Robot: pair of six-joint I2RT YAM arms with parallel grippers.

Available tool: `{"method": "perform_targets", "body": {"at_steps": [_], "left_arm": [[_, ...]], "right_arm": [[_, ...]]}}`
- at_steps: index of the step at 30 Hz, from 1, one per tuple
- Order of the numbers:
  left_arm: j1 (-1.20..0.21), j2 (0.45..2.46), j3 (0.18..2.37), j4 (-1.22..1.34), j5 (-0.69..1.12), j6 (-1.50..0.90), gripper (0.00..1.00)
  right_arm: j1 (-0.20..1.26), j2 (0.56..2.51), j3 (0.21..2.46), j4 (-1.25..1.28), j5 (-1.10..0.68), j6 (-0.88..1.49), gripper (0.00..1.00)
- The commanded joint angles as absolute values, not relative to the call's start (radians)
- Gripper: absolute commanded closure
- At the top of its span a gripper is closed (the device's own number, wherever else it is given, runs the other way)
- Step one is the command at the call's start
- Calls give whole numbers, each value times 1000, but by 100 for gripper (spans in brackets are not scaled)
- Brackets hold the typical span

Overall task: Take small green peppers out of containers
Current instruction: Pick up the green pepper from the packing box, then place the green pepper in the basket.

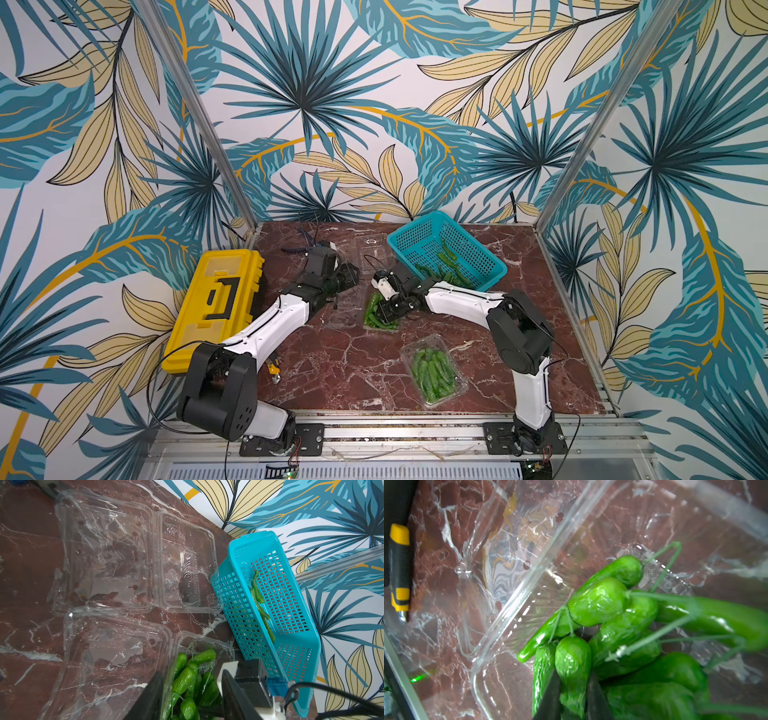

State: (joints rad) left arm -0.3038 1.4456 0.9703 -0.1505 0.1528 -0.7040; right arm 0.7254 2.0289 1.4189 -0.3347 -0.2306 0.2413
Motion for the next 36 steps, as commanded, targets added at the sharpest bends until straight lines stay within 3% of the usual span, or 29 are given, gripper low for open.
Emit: {"method": "perform_targets", "body": {"at_steps": [1,16,29,36], "left_arm": [[-302,1462,995,-143,186,-689,54],[-373,1517,1042,-143,186,-660,54],[-462,1612,1134,-145,248,-597,54],[-508,1710,1184,-171,281,-591,54]], "right_arm": [[729,1973,1386,-317,-221,240,91],[696,1801,1321,-226,-237,281,94],[456,1490,1131,-63,189,349,94],[356,1637,1126,-126,155,438,92]]}}
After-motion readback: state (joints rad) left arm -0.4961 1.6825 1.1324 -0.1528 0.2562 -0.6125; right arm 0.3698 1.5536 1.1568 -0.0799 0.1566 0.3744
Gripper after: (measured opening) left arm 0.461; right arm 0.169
